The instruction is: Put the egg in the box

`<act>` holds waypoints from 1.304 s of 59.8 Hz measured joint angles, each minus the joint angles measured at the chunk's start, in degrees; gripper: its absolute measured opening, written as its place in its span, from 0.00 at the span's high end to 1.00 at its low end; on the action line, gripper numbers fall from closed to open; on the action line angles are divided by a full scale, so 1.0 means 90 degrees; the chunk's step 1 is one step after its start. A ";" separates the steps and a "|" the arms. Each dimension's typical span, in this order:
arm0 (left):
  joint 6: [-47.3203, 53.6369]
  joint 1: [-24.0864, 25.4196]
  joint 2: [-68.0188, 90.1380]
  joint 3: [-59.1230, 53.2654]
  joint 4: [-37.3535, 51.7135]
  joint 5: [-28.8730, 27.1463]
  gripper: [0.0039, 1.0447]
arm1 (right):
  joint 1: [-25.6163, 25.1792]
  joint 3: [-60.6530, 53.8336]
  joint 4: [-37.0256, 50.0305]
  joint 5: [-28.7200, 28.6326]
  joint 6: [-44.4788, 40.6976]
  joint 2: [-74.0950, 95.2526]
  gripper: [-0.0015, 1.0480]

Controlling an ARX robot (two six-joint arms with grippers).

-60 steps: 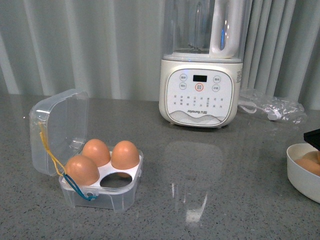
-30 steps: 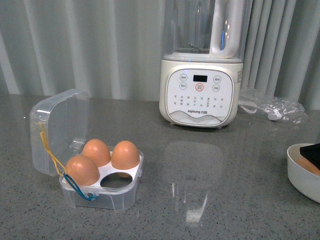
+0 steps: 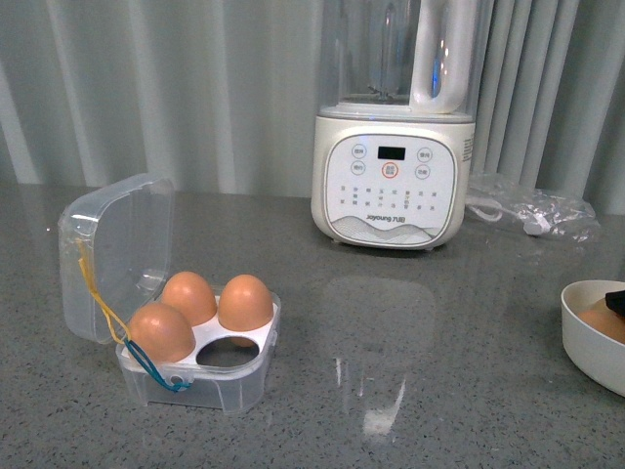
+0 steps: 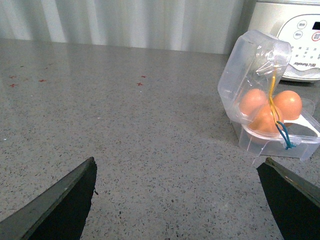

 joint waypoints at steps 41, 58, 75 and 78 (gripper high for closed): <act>0.0000 0.0000 0.0000 0.0000 0.0000 0.0000 0.06 | 0.0959 0.2164 -0.0568 -0.0308 -0.0204 0.0491 0.59; 0.0000 0.0000 0.0000 0.0000 0.0000 0.0000 0.06 | 0.1746 0.2674 -0.0758 -0.1540 -0.0175 0.1010 0.59; 0.0000 0.0000 0.0000 0.0000 0.0000 0.0000 0.06 | 0.2273 0.2827 -0.1564 -0.3038 -0.0206 0.1010 0.59; 0.0000 0.0000 0.0000 0.0002 0.0000 0.0000 0.06 | 0.2290 0.2861 -0.1644 -0.3266 -0.0219 0.1013 0.59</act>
